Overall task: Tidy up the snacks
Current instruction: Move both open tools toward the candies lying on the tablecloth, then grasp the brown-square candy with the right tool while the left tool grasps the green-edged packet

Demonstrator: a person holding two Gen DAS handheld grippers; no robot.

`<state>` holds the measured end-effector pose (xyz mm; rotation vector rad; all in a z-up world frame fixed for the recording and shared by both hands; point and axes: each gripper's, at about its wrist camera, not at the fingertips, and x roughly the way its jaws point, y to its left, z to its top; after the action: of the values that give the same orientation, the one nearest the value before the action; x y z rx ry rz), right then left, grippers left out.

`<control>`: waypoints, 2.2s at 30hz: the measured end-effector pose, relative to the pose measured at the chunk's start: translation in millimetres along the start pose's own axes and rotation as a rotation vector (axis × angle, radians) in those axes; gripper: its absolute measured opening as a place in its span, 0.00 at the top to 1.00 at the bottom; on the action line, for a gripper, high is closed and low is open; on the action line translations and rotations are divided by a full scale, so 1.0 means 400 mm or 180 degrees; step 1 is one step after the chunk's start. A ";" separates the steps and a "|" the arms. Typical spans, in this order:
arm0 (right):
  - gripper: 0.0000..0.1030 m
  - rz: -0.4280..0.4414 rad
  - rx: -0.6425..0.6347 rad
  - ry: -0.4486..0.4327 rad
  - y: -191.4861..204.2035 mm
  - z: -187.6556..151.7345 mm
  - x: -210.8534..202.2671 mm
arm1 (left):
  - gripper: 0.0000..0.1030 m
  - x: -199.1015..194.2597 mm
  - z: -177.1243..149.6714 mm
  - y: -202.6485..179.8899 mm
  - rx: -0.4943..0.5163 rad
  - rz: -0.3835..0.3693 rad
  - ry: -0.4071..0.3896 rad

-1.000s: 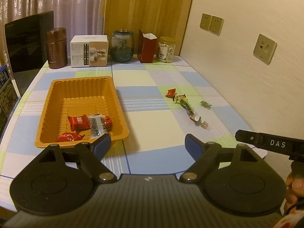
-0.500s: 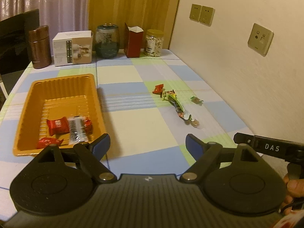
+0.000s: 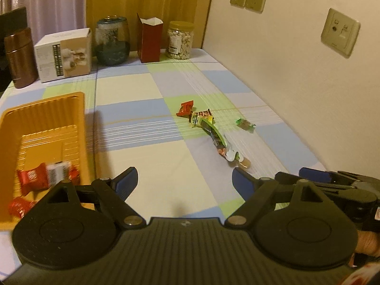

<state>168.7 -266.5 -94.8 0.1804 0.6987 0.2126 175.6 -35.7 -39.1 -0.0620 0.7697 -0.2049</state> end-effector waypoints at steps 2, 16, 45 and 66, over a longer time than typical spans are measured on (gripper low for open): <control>0.43 0.0042 -0.0095 0.0011 -0.002 0.004 0.033 | 0.17 0.032 0.009 -0.002 0.0011 0.0002 0.0011; 0.50 0.0082 -0.0696 0.0204 0.017 0.014 0.233 | 0.15 0.175 0.045 0.002 0.0022 -0.0013 0.0089; 0.79 -0.0414 -0.0141 0.0156 -0.130 -0.005 0.163 | 0.45 0.416 0.076 -0.131 0.0006 -0.0325 0.0179; 0.79 -0.0242 -0.0066 0.0110 -0.066 0.012 0.115 | 0.78 0.289 0.024 -0.063 0.0166 -0.0169 0.0324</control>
<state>209.7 -280.9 -125.9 0.1304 0.7363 0.1505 259.1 -84.4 -107.9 -0.0227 0.8643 -0.2802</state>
